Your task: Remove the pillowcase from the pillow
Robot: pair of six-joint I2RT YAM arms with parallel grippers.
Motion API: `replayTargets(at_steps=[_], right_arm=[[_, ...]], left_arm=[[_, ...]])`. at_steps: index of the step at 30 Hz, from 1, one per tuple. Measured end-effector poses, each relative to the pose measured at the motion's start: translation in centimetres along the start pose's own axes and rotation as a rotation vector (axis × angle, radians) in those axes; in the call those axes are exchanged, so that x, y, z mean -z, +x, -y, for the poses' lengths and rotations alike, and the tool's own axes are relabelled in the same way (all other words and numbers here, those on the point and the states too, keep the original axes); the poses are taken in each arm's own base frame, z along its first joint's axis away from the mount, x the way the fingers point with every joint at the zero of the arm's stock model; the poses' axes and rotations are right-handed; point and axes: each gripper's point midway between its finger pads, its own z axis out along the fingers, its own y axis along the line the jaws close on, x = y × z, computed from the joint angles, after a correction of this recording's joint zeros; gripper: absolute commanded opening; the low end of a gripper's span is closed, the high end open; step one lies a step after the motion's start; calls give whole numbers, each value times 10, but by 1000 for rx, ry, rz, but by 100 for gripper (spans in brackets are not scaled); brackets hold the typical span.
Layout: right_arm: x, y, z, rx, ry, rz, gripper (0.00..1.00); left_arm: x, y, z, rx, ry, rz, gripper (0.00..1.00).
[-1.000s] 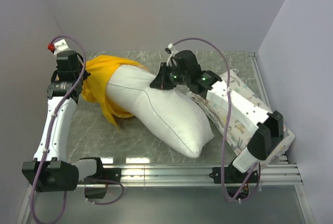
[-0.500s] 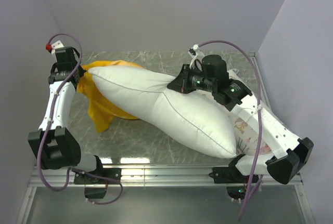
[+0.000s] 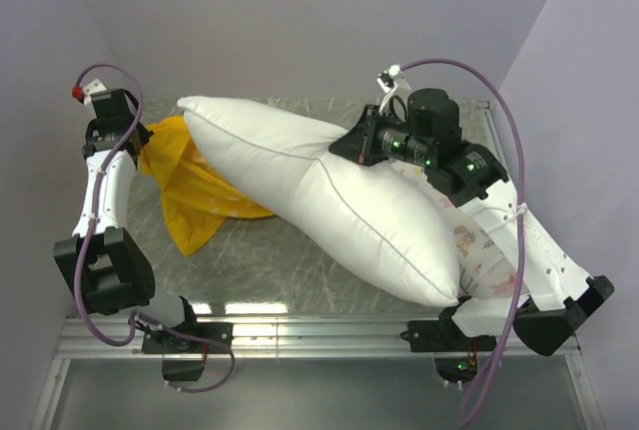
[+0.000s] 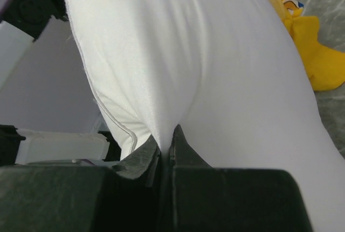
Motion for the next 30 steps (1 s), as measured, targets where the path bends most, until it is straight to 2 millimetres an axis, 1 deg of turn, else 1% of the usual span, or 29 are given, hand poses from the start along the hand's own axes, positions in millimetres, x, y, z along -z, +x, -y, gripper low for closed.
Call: replayTargets(at_steps=[5, 8, 10, 12, 16, 18, 21, 23, 25, 26, 28, 29, 30], right_arm=[[14, -28, -17, 21, -18, 74, 0], [19, -39, -21, 34, -13, 111, 0], [20, -45, -20, 39, -1, 130, 0], [18, -51, -18, 41, 12, 143, 0], [9, -57, -10, 35, 39, 149, 0], [4, -57, -4, 29, 59, 148, 0], [-2, -57, 4, 24, 85, 145, 0], [-7, -58, 9, 21, 99, 148, 0], [-15, -60, 13, 21, 105, 152, 0], [-20, -62, 15, 21, 106, 157, 0], [-36, -63, 21, 23, 105, 164, 0], [-45, -63, 26, 24, 105, 168, 0], [-57, -61, 31, 24, 105, 168, 0]], left_arm=[[-4, -2, -2, 17, -7, -1, 1], [-3, -9, -1, 22, -7, 9, 0], [-1, -19, 0, 30, -3, 28, 0], [2, -34, -1, 49, 2, 56, 0], [7, -59, -9, 82, -4, 106, 0], [8, -65, -12, 91, -8, 120, 1], [8, -64, -10, 97, 3, 114, 0], [9, -61, -7, 104, 25, 104, 4], [12, -54, -4, 110, 51, 92, 8], [16, -48, -4, 110, 64, 81, 15], [24, -37, -4, 113, 90, 61, 25], [28, -32, -4, 117, 103, 52, 37], [33, -28, -3, 122, 118, 53, 41]])
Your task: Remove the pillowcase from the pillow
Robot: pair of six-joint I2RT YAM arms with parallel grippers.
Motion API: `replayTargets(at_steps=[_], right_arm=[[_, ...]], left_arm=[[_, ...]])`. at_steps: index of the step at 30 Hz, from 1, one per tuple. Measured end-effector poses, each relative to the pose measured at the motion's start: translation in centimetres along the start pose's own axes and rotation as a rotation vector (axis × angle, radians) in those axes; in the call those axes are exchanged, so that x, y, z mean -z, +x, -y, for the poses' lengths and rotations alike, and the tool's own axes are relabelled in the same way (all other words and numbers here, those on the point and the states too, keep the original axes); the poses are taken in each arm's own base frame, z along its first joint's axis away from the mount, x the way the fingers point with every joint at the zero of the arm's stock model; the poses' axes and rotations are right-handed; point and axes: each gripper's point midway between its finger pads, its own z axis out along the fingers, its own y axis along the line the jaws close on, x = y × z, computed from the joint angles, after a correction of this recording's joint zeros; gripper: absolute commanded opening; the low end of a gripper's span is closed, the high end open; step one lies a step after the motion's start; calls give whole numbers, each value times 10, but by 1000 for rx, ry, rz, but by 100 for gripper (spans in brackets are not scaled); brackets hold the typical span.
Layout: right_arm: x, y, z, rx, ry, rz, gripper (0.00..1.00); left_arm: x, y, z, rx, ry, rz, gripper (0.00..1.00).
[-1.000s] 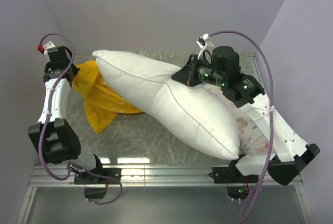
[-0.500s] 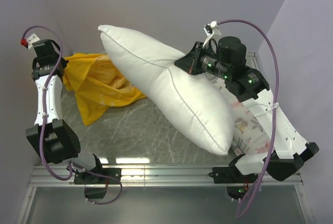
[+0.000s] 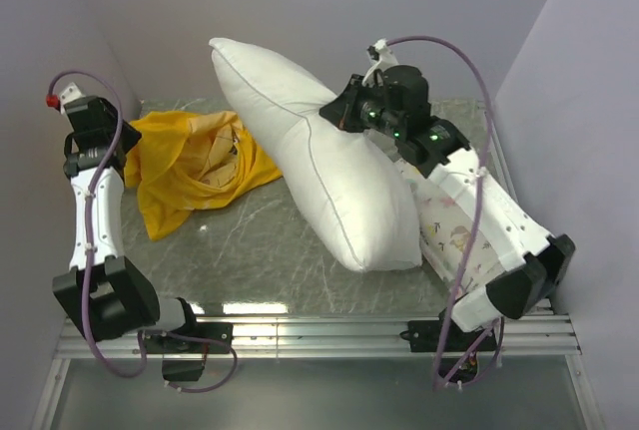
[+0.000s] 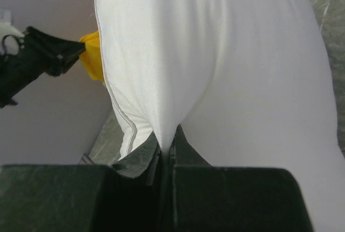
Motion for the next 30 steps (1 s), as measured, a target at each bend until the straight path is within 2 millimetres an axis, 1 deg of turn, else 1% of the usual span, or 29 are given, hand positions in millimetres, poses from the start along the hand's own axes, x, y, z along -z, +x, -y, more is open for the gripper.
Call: replayTargets(at_steps=[1, 2, 4, 5, 7, 9, 10, 11, 13, 14, 16, 17, 19, 20, 21, 23, 25, 27, 30], right_arm=[[-11, 5, 4, 0, 4, -6, 0], [-26, 13, 11, 0, 15, -15, 0], [-56, 33, 24, 2, 38, -39, 0], [-73, 47, 30, 5, 50, -57, 0], [-105, 78, 41, 10, 72, -100, 0], [-133, 111, 47, 17, 79, -140, 0], [-143, 124, 42, 21, 63, -153, 0], [-150, 133, 35, 26, 47, -160, 0], [-159, 142, 13, 35, 0, -162, 0], [-163, 144, 3, 40, -21, -164, 0], [-171, 145, -8, 43, -41, -165, 2], [-177, 144, -10, 43, -48, -162, 17], [-184, 141, -9, 33, -53, -157, 34], [-185, 140, -8, 27, -55, -155, 51], [-185, 138, -7, 24, -55, -154, 59], [-183, 133, -10, 26, -74, -145, 71], [-178, 128, -16, 33, -95, -149, 74], [-173, 121, -24, 41, -116, -149, 84], [-156, 108, -37, 53, -145, -138, 87]], left_arm=[[5, 7, -1, 4, 13, -12, 45], [11, 13, -1, 8, 23, -21, 54], [22, 25, 0, 15, 61, -37, 60], [27, 31, 0, 18, 78, -47, 66], [38, 43, 4, 18, 113, -63, 74], [48, 50, 10, 7, 142, -69, 77], [54, 52, 14, -2, 159, -74, 78], [60, 52, 19, -12, 179, -70, 80], [72, 51, 28, -32, 219, -59, 82], [81, 50, 33, -41, 240, -51, 83], [97, 47, 39, -58, 273, -28, 84], [106, 44, 42, -67, 295, -12, 84], [126, 40, 48, -81, 342, 18, 84], [135, 38, 51, -90, 365, 32, 84], [143, 38, 54, -99, 386, 42, 84], [158, 39, 60, -117, 434, 54, 85], [168, 45, 64, -135, 475, 47, 85], [175, 53, 67, -148, 511, 29, 85], [180, 66, 72, -160, 561, -7, 85]])
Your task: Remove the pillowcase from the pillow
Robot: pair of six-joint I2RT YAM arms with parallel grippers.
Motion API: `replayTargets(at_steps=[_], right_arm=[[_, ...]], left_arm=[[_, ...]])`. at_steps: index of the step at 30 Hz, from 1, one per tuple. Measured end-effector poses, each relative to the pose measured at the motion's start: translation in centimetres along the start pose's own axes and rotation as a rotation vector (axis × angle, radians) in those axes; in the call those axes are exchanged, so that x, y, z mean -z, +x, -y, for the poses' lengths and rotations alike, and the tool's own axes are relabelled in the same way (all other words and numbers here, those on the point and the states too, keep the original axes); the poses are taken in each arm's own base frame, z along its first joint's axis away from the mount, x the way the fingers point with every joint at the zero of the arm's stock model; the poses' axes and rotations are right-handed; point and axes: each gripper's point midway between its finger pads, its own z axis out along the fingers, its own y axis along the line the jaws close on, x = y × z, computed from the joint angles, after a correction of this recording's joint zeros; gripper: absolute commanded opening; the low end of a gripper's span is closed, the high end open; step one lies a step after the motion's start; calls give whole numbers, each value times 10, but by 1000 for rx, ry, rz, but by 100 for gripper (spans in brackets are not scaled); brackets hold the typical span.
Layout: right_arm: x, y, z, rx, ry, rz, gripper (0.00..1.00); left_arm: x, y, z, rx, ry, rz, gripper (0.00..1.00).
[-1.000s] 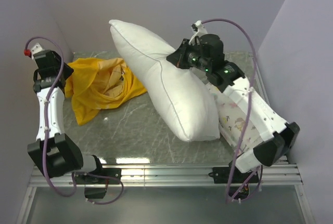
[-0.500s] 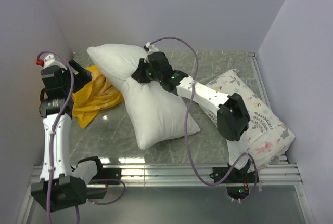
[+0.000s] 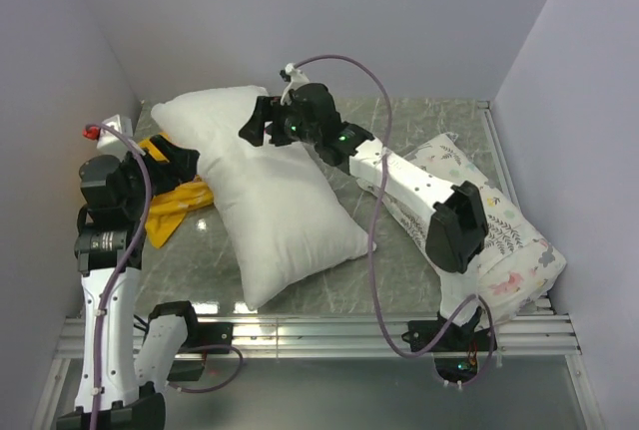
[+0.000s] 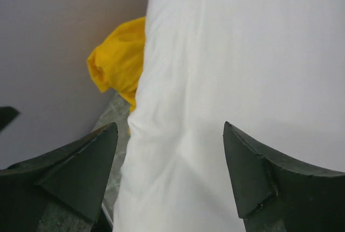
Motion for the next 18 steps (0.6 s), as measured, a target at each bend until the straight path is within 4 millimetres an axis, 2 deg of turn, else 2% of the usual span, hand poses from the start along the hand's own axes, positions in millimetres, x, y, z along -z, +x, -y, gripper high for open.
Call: replayTargets(at_steps=[2, 6, 8, 10, 12, 13, 18], right_arm=[[21, -8, -9, 4, -8, 13, 88], [78, -21, -24, 9, -15, 47, 89], [118, -23, -25, 10, -9, 84, 89], [143, -21, -20, 8, 6, 114, 90], [172, -7, -8, 2, 42, 127, 91], [184, 1, -2, -1, 59, 131, 91], [238, 42, 35, -16, 175, 159, 99]], left_arm=[[-1, 13, 7, -2, 35, -36, 85], [-2, 39, 30, -19, 117, -110, 84], [1, 49, 44, -34, 159, -135, 84], [4, 55, 54, -50, 189, -143, 85], [8, 60, 59, -69, 206, -148, 87], [10, 64, 61, -78, 215, -155, 92], [17, 70, 56, -108, 214, -149, 98]])
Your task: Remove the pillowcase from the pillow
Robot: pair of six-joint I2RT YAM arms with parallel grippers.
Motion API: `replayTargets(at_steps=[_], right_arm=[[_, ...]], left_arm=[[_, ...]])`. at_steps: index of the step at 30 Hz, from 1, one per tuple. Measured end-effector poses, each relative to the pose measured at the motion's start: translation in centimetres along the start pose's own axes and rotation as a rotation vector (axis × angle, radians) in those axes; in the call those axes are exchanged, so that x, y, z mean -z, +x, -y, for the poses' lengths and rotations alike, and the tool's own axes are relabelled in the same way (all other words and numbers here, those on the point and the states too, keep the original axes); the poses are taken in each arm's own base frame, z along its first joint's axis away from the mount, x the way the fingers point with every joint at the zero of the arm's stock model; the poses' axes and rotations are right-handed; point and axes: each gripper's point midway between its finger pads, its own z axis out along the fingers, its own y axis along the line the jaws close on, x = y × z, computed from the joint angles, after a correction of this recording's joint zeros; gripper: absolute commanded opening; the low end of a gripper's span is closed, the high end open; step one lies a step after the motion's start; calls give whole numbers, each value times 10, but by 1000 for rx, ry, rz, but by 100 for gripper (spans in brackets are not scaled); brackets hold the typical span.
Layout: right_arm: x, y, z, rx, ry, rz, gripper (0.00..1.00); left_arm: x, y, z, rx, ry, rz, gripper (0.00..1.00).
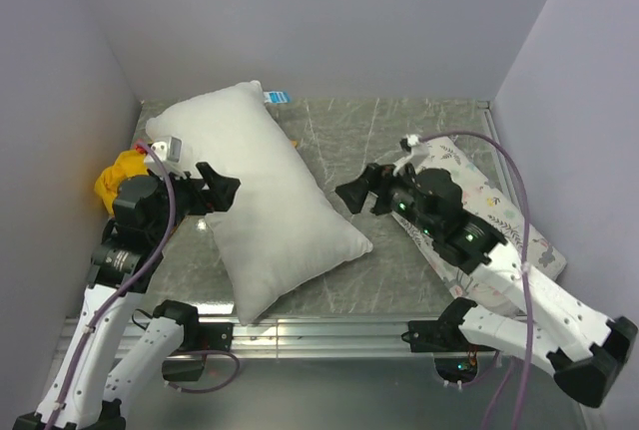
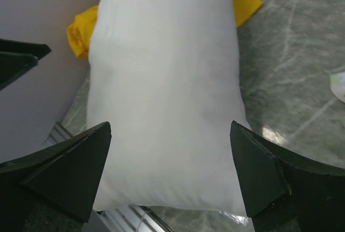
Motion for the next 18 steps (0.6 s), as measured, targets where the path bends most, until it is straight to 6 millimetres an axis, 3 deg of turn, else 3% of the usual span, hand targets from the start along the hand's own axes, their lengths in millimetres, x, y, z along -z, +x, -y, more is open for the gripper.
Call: replayTargets(at_steps=[4, 7, 14, 18], right_arm=[[32, 15, 29, -2, 80, 36, 100], [44, 20, 42, -2, 118, 54, 100], [47, 33, 54, 3, 161, 23, 100], [45, 39, 58, 6, 170, 3, 100]], left_arm=[[7, 4, -1, -5, 4, 10, 99], [11, 6, 0, -6, 11, 15, 99], [11, 18, -6, -4, 4, 4, 99], [14, 15, -4, -6, 11, 21, 100]])
